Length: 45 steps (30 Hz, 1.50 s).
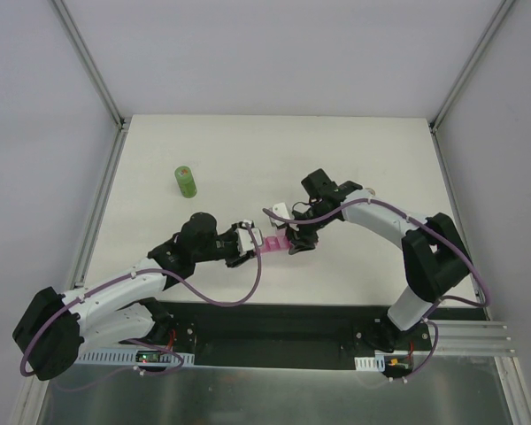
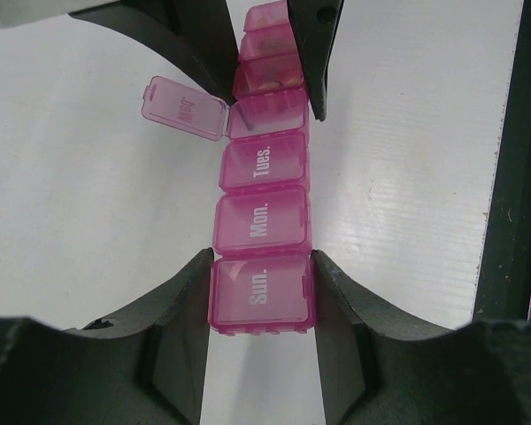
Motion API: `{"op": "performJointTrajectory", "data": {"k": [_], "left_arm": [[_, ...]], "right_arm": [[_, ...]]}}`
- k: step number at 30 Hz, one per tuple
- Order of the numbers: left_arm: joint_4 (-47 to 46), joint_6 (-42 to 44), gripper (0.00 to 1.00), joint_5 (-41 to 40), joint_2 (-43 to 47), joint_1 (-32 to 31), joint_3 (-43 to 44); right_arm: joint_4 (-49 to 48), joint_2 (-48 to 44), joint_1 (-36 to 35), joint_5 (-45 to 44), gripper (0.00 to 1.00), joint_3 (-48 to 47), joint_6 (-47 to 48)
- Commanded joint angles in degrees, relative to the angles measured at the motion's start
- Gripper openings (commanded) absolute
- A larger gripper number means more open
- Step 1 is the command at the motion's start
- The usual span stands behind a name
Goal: Sort the pills into containers
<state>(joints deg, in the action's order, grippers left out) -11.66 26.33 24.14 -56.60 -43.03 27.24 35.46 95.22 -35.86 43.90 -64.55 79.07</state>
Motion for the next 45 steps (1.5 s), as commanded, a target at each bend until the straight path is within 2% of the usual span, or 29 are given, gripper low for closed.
{"op": "performJointTrajectory", "data": {"k": [1,2,3,9,10,18,29,33,35,38,42,45], "left_arm": [[-3.4,-0.9,0.39,-2.3,1.7,0.7,0.0],[-3.5,-0.9,0.46,-2.6,2.2,0.7,-0.1],[-3.4,-0.8,0.57,-2.9,3.2,0.6,-0.3],[-0.6,1.7,0.76,-5.7,10.0,0.7,-0.9],[-0.2,2.8,0.84,-6.2,11.1,0.7,-1.0],[3.2,8.0,0.86,-15.5,23.6,0.7,-2.5],[4.4,9.6,0.87,-20.2,23.5,0.7,-1.9],[4.1,9.1,0.88,-21.0,23.6,0.7,-1.8],[4.0,8.9,0.88,-20.8,23.5,0.7,-1.8],[3.8,8.7,0.88,-20.9,23.5,0.7,-1.8],[3.8,8.0,0.89,-21.8,23.8,0.7,-1.6],[3.7,6.3,0.92,-23.5,24.2,0.7,-1.1]], "right_arm": [[0.0,0.5,0.3,-1.1,0.32,-0.7,-0.9],[0.0,0.7,0.5,-1.7,0.31,-1.0,-1.4],[-0.1,0.9,0.8,-2.1,0.31,-1.4,-1.7],[0.0,3.7,1.2,-10.0,0.31,-4.8,-4.3],[0.6,4.3,1.3,-12.1,0.31,-5.5,-4.4],[5.0,13.0,1.3,-17.4,0.33,-14.1,-0.1],[9.0,21.0,1.1,-21.8,0.38,-22.3,6.1],[9.2,22.0,0.8,-23.7,0.48,-22.5,7.7],[9.2,22.6,0.8,-24.2,0.48,-22.9,7.6],[9.1,22.7,0.9,-24.4,0.55,-23.2,7.4],[9.0,22.2,0.8,-24.5,0.74,-23.5,6.4],[8.9,20.7,1.1,-25.6,0.79,-24.1,4.4]]}}
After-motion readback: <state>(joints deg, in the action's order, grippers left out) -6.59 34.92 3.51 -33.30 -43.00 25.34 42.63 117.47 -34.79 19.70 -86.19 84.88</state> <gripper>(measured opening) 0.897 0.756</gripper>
